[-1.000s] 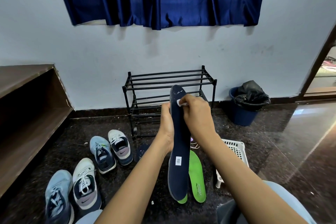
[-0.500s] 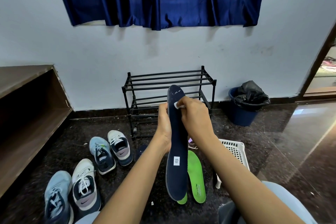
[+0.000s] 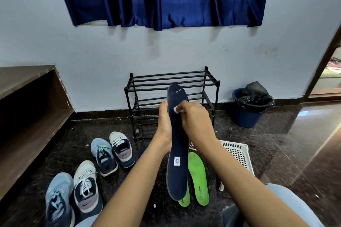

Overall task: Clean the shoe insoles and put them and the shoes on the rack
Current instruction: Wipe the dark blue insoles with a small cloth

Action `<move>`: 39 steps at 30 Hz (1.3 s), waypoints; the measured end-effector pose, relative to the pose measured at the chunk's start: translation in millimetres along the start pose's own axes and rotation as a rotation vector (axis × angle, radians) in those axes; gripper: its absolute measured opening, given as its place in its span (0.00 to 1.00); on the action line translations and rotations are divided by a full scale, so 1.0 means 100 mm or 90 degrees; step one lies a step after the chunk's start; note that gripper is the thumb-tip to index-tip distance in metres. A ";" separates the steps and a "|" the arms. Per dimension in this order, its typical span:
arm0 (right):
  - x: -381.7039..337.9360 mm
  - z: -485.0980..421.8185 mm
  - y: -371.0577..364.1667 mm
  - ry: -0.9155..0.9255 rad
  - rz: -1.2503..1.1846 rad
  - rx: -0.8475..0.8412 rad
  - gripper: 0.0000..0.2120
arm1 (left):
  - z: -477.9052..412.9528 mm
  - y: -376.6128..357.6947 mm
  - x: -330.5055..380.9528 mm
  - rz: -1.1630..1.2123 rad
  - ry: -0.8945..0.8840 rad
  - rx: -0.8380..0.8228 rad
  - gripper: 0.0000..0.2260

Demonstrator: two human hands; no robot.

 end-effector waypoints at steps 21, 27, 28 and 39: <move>0.10 -0.02 0.10 -0.036 0.013 0.060 0.11 | -0.08 -0.03 -0.08 0.027 0.027 -0.041 0.31; -0.08 0.07 0.00 0.028 0.011 0.013 0.13 | -0.07 0.04 -0.03 0.007 0.013 -0.007 0.29; -0.11 0.09 -0.01 0.038 0.012 -0.004 0.13 | -0.07 0.06 -0.02 0.011 0.013 -0.003 0.28; 0.03 0.00 0.05 -0.010 0.016 0.044 0.11 | -0.11 0.00 -0.05 0.015 0.024 -0.027 0.29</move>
Point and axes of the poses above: each hand's wrist, its own z-axis away from the middle knuckle, its own y-axis out of the back of the hand, x = y × z, the point moved 2 cm from there along -z, towards the middle knuckle, and after that the axes turned 15 degrees about y, right-handed, at the moved point
